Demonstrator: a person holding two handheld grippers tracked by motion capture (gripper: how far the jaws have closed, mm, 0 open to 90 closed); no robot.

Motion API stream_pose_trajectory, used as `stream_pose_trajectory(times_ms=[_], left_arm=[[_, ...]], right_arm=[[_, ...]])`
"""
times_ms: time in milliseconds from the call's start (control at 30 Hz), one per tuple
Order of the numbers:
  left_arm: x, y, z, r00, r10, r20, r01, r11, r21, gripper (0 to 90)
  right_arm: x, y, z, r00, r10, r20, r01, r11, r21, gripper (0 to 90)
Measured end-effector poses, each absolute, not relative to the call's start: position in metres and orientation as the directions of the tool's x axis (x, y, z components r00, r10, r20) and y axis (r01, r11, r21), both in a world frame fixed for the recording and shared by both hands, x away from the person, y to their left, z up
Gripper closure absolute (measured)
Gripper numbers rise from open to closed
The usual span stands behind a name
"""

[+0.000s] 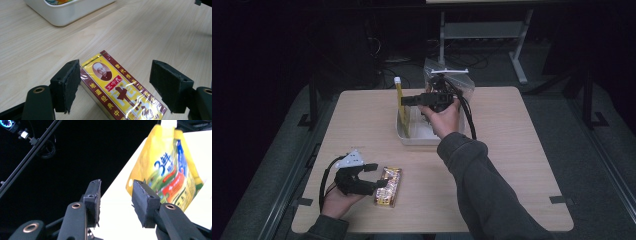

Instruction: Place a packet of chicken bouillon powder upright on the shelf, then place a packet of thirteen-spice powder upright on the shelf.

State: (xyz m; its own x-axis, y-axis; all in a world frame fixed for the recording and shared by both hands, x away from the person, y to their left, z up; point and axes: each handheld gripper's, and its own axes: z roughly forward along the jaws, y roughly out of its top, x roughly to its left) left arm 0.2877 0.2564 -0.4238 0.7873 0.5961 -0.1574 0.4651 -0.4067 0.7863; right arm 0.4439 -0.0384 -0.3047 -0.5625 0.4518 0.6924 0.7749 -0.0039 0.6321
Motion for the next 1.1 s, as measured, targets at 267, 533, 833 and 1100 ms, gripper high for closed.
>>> stream_pose_trajectory(times_ms=[267,533,833,1100], left_arm=[[0.287,0.256,-0.424,0.788,0.595,-0.155,0.464,-0.410,0.785,24.0],[0.287,0.256,-0.424,0.787,0.597,-0.157,0.466,-0.407,0.786,23.9],[0.287,0.256,-0.424,0.787,0.598,-0.155,0.465,-0.409,0.785,23.5],[0.287,0.254,-0.424,0.787,0.598,-0.152,0.466,-0.414,0.782,22.3]], right_arm=[[0.428,-0.052,-0.312,-0.566,0.447,0.693,0.782,0.024,0.623,55.2],[0.419,-0.063,-0.322,-0.556,0.433,0.709,0.794,0.024,0.608,54.4],[0.411,-0.075,-0.332,-0.549,0.426,0.719,0.802,0.027,0.596,53.2],[0.394,-0.084,-0.343,-0.548,0.408,0.730,0.813,0.054,0.580,52.1]])
